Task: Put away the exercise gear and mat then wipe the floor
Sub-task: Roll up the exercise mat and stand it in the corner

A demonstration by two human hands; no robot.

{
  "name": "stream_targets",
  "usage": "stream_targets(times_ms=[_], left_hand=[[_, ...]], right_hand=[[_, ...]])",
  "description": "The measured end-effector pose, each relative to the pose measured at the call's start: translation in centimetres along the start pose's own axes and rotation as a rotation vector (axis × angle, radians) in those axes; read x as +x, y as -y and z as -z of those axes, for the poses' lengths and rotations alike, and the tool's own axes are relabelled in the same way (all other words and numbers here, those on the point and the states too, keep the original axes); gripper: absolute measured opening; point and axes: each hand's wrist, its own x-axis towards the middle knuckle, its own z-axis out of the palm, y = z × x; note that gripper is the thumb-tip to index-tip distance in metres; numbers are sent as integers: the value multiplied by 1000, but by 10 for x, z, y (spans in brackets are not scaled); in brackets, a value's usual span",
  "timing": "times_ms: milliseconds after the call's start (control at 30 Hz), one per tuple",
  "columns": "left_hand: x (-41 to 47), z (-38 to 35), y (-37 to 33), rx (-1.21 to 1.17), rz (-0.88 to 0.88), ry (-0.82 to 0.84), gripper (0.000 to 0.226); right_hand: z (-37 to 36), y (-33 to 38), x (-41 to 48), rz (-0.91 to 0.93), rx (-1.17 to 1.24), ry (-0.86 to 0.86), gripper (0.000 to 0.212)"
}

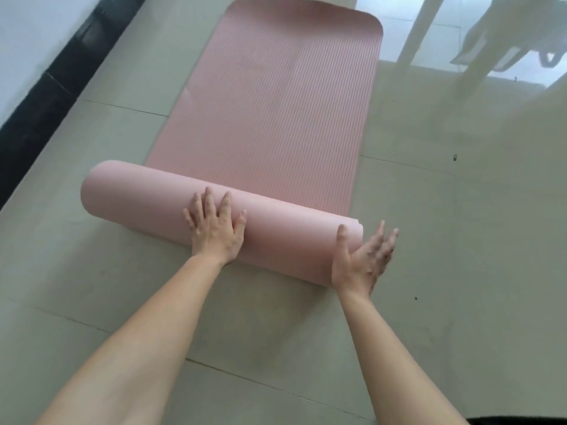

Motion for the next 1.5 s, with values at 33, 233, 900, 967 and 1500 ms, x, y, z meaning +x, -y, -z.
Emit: stream_targets(times_ms=[33, 233, 900, 967, 1500], left_hand=[[4, 3, -1, 1, 2, 13, 64], [18, 24, -13, -149, 66, -33, 58], [72, 111, -100, 195, 31, 457, 61], [73, 132, -110, 282, 3, 478, 60], [253, 66, -107, 281, -243, 145, 63]], right_hand=[[2, 7, -12, 195, -80, -66, 87], [-39, 21, -6, 799, -638, 296, 103], [-23, 88, 120, 723, -768, 532, 98], [-22, 97, 140, 727, -794, 569, 102], [-96, 141, 245, 832, -493, 93, 80]])
